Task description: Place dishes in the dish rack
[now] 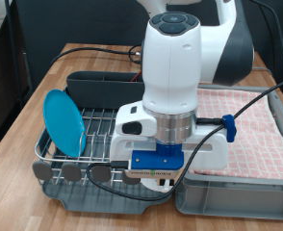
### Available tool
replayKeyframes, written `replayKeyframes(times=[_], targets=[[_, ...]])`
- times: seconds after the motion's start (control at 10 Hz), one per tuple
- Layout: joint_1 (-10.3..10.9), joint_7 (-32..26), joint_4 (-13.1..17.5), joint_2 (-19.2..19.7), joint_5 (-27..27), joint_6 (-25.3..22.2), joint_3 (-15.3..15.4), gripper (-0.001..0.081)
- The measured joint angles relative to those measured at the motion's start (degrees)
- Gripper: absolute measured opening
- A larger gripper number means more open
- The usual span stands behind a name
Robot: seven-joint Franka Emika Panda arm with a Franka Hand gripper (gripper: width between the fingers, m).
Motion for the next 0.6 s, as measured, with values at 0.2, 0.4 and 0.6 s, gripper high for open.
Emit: replayKeyframes(times=[0.2, 0.4, 0.6], targets=[[-0.6, -0.4, 0.4, 0.5, 0.6, -0.1, 0.5, 0.0069], [-0.9, -0.5, 0.5, 0.8, 0.7, -0.1, 0.7, 0.0069], [-1.0, -0.5, 0.5, 1.1, 0.7, -0.1, 0.7, 0.0234]])
